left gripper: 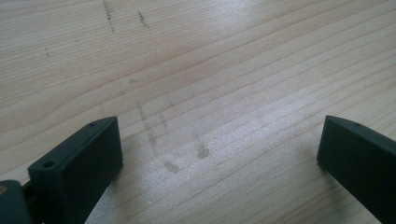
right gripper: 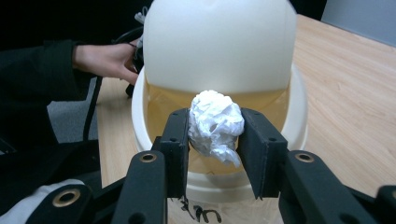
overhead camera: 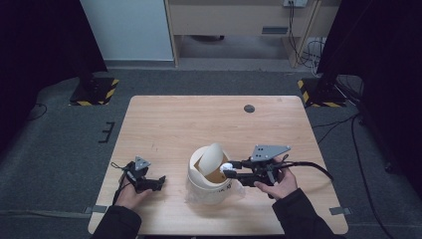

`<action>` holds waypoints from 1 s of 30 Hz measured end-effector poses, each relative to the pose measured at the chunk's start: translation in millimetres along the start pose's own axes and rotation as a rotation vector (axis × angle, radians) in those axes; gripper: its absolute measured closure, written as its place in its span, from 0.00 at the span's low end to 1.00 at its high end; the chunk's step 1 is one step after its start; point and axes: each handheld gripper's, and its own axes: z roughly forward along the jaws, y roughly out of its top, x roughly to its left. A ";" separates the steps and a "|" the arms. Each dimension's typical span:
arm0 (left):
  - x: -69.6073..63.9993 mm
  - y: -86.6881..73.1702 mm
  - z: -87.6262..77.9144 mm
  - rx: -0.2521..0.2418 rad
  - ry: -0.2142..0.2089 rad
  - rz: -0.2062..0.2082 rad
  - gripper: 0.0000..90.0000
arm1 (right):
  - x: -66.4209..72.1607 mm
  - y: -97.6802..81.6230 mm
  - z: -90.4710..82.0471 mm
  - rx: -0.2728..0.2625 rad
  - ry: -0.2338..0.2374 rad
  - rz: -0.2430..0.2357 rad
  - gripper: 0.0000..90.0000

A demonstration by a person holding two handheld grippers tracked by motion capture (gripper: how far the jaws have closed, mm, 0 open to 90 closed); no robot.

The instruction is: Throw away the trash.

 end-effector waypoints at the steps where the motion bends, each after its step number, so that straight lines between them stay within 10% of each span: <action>1: 0.0 0.0 0.0 0.000 0.000 0.000 0.00 | 0.1 -0.5 1.0 0.004 -0.001 0.000 0.71; 21: 0.0 0.0 0.0 0.000 0.000 0.000 0.00 | -1.5 -0.9 4.3 -0.004 -0.019 0.023 0.59; 30: 0.0 0.0 0.0 0.000 0.000 0.000 0.00 | -19.7 0.7 -20.5 -0.091 -0.126 0.071 0.42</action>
